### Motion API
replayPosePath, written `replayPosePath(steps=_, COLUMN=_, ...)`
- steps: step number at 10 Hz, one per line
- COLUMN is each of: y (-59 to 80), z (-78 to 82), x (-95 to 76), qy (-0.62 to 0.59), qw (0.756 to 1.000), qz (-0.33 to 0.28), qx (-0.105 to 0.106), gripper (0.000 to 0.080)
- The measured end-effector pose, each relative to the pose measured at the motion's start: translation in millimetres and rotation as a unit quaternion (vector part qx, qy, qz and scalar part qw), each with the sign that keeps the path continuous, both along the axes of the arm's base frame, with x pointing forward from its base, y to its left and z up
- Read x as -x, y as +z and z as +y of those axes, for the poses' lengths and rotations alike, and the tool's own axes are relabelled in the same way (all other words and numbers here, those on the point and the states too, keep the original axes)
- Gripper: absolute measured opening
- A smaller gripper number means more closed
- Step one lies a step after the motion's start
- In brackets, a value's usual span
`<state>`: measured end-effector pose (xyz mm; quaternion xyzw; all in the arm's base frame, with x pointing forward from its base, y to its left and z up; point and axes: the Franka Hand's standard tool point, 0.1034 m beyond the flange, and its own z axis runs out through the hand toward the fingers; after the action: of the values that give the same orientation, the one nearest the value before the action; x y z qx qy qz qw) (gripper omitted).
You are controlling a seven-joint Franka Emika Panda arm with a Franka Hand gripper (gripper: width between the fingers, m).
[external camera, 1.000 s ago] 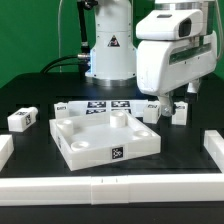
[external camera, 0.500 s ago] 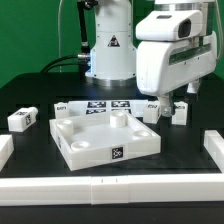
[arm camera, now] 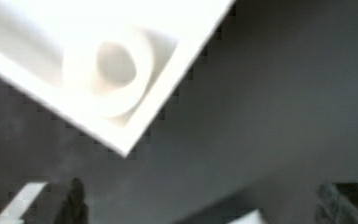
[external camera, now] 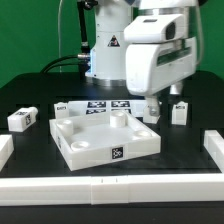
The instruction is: Assemble one leg
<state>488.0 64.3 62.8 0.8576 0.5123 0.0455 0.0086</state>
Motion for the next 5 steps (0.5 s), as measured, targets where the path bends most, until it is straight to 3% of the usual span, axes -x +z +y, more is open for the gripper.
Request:
replayPosePath(steps=2, y=-9.5, z=-16.8, x=15.2, qy=0.064, qw=0.998, qz=0.001, qx=0.006, gripper=0.0650)
replayPosePath(steps=5, y=-9.8, z=-16.7, x=14.5, qy=0.058, qw=0.998, qz=0.001, qx=0.005, gripper=0.0650)
